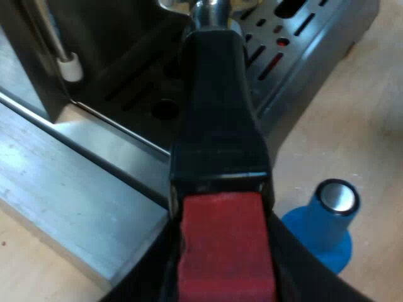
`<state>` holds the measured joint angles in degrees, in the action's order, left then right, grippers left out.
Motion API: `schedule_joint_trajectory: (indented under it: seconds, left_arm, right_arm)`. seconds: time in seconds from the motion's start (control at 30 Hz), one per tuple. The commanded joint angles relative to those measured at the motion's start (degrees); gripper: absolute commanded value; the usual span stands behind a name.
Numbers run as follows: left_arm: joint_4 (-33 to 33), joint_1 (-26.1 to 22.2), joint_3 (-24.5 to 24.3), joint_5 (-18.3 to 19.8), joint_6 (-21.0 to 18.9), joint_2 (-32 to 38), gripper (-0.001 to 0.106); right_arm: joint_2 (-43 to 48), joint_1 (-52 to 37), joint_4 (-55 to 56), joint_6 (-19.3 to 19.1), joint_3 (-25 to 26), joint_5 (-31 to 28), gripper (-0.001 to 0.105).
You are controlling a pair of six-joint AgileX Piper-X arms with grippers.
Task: Put the handle in the coffee machine
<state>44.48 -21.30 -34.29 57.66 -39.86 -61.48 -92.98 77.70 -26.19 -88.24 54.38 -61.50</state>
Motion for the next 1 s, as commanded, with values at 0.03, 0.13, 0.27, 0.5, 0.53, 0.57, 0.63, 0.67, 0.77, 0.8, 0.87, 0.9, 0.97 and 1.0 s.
schedule_joint_trajectory:
  seconds: [0.03,0.13,0.27,0.5,0.53,0.57,0.63,0.67,0.77,0.8,0.87,0.9,0.97,1.0]
  left_arm:
    - [-1.1,0.2,-1.7,4.1,1.3,-1.4,0.000]
    - [-1.1,0.2,-2.8,4.5,1.8,-3.5,0.000]
    - [-1.0,0.5,-3.8,5.7,2.5,-5.0,0.000]
    - [-1.0,5.4,-6.3,5.7,2.5,-7.2,0.000]
    - [-1.2,6.1,-6.8,5.7,2.5,-7.3,0.000]
    - [-1.4,6.3,-7.1,5.7,2.5,-7.2,0.000]
    - [-2.4,6.3,-7.8,5.7,2.3,-7.4,0.000]
    - [-2.7,6.3,-7.9,5.7,2.2,-7.6,0.000]
    - [-2.8,6.1,-8.8,5.8,2.2,-9.8,0.000]
    - [-2.8,6.1,-8.9,6.1,2.2,-10.3,0.000]
    - [-2.8,6.1,-9.1,7.1,2.2,-11.3,0.000]
    - [-2.8,6.1,-9.0,7.5,2.2,-11.7,0.000]
    - [-3.2,6.2,-9.0,8.0,2.3,-11.8,0.000]
    - [-3.4,6.2,-9.2,8.1,2.5,-11.8,0.000]
  right_arm:
    - [-0.4,-0.5,-1.0,-0.7,0.1,0.5,0.095]
    - [-1.1,-0.9,-1.0,-0.7,0.1,1.3,0.095]
    - [-1.7,-1.3,-1.6,-0.7,0.1,1.3,0.095]
    - [-2.0,-1.7,-4.8,-0.7,0.1,1.8,0.095]
    - [-2.0,-1.7,-4.8,-0.7,0.1,1.8,0.095]
    - [-2.0,-1.7,-4.8,-0.7,0.1,1.8,0.095]
    - [-2.0,-1.7,-4.8,-0.7,0.1,1.8,0.095]
    - [-2.0,-1.7,-4.8,-0.7,0.1,1.8,0.095]
    - [-2.0,-1.7,-4.8,-0.7,0.1,1.8,0.095]
    - [-2.0,-1.7,-4.8,-0.7,0.1,1.8,0.095]
    - [-2.0,-1.7,-4.8,-0.6,0.1,1.8,0.095]
    - [-2.0,-1.7,-4.8,-0.4,0.1,1.8,0.095]
    - [-2.0,-1.7,-4.8,-0.4,0.1,1.8,0.095]
    - [-2.0,-1.7,-4.8,-0.4,0.1,1.8,0.095]
